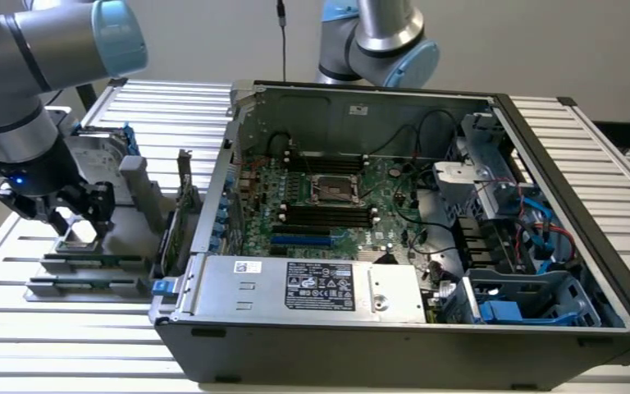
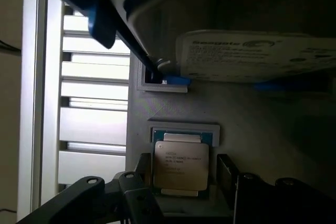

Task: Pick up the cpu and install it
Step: 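Pick up the cpu and move it towards the insertion slot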

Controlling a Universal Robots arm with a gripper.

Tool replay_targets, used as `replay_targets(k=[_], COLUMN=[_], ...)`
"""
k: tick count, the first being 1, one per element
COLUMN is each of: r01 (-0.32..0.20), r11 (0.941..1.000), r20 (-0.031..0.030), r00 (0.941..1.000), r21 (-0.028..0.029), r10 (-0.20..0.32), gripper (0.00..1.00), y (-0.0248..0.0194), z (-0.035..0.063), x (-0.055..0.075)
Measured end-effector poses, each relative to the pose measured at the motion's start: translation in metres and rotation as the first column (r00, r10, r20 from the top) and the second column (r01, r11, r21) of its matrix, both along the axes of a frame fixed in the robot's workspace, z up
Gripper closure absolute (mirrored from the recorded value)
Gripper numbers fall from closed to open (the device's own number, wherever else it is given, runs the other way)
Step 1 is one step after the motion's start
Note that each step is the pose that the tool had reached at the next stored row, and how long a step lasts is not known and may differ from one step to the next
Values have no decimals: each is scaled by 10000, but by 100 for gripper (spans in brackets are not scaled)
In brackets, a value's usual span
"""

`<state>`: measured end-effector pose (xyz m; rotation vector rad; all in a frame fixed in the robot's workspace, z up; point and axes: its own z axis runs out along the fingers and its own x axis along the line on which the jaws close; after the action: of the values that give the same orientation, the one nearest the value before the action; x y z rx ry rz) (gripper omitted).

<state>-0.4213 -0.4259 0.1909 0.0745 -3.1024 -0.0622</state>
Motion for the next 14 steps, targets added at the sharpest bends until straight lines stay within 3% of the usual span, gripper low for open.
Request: replay_targets(k=[5, 14], r01=[14, 28], r11=[10000, 10000], r20=[-39, -56], r00=[10000, 10000], r21=[0, -1], r10=[-14, -28], gripper=[38, 38], y=[9, 15], z=[-21, -54], x=[-8, -12])
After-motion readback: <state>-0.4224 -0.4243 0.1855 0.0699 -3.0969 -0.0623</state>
